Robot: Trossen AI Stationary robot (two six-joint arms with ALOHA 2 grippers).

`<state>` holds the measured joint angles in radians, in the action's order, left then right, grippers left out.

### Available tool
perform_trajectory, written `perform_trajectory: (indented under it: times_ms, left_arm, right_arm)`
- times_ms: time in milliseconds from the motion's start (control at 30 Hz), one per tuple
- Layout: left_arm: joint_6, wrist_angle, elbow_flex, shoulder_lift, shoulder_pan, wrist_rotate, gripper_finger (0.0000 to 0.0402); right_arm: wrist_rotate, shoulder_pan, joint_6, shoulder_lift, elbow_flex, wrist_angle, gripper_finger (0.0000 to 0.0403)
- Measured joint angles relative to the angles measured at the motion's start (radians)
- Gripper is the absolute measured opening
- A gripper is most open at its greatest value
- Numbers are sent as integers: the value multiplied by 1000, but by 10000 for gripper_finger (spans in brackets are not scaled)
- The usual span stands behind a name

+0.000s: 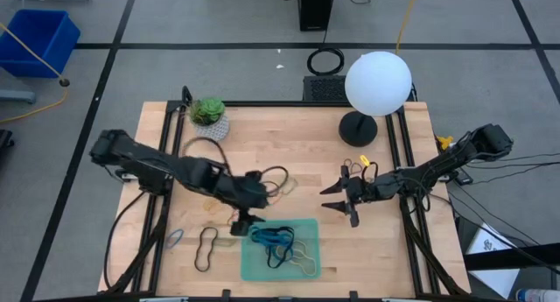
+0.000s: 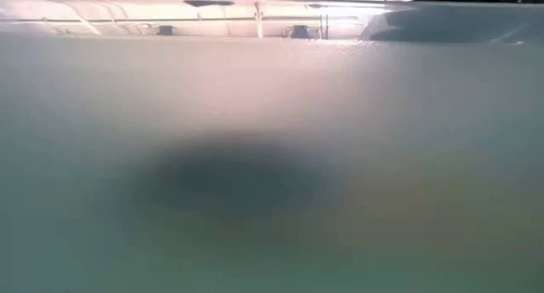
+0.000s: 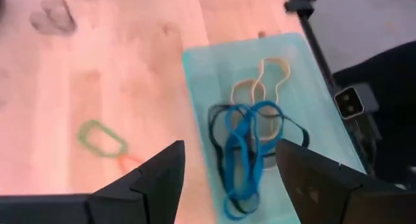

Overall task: Pick and place rubber bands into bin
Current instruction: Put the top small green rubberband into the green bin

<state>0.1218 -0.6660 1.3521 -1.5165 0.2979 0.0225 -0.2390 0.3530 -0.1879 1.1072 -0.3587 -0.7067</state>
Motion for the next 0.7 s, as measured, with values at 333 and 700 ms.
perform_trajectory:
  times_ms: [333, 700]
  left_arm:
    - [-62, 145, -275, 276, 4, -48, 250]
    - [-13, 540, -731, 639, 4, -52, 255]
  right_arm:
    - [-1, -72, 129, 10, -229, 348, 149]
    - [4, -247, 226, 161, -345, 456, 146]
